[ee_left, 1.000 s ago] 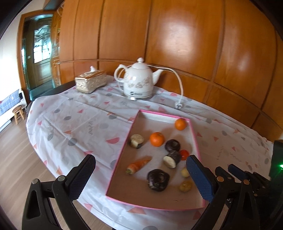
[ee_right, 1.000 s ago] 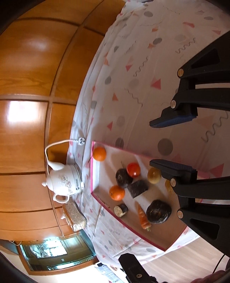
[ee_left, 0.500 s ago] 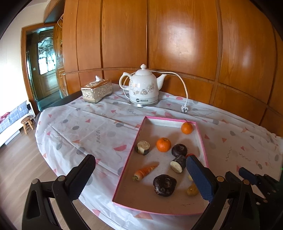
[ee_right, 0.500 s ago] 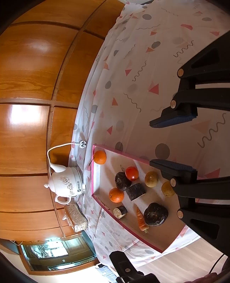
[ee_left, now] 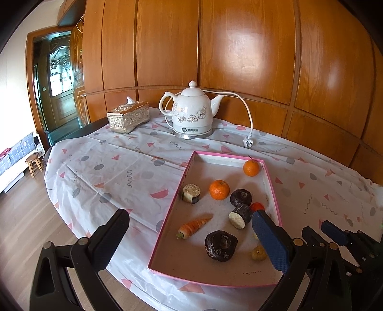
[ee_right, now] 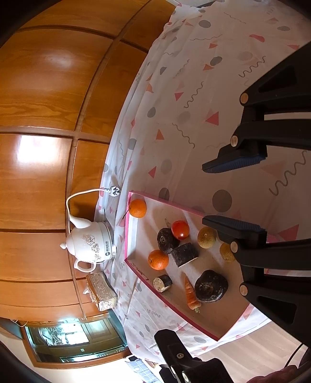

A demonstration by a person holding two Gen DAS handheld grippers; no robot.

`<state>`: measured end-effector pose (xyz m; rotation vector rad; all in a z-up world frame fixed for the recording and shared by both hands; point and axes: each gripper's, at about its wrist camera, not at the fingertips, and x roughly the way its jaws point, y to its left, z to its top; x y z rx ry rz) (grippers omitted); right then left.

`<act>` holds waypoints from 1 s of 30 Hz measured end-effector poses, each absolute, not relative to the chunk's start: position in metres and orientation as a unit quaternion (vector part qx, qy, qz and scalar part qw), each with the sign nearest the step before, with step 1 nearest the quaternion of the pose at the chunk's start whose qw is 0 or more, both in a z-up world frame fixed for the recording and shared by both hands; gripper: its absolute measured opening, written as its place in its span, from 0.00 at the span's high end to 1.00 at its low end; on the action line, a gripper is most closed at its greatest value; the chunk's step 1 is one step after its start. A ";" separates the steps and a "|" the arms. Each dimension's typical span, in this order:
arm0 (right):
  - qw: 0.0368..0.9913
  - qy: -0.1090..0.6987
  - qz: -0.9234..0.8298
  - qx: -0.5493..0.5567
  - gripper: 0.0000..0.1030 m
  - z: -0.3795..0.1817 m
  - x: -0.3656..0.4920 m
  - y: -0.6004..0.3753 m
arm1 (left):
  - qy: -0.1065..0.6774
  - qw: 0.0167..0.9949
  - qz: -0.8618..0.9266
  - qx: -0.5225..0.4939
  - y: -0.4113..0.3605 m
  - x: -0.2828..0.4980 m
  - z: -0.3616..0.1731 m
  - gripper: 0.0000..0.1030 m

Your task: Organize fruits

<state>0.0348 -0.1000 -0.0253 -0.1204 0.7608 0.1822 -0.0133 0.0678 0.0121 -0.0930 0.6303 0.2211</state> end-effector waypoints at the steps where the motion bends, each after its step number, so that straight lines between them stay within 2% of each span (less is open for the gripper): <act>1: 0.923 0.370 0.089 -0.059 0.64 -0.025 0.035 -0.099 | 0.308 0.944 0.110 -0.044 0.068 -0.014 0.012 0.00; 30: 0.923 0.369 0.094 -0.065 0.64 -0.026 0.033 -0.096 | 0.305 0.944 0.116 -0.056 0.072 -0.017 0.013 0.00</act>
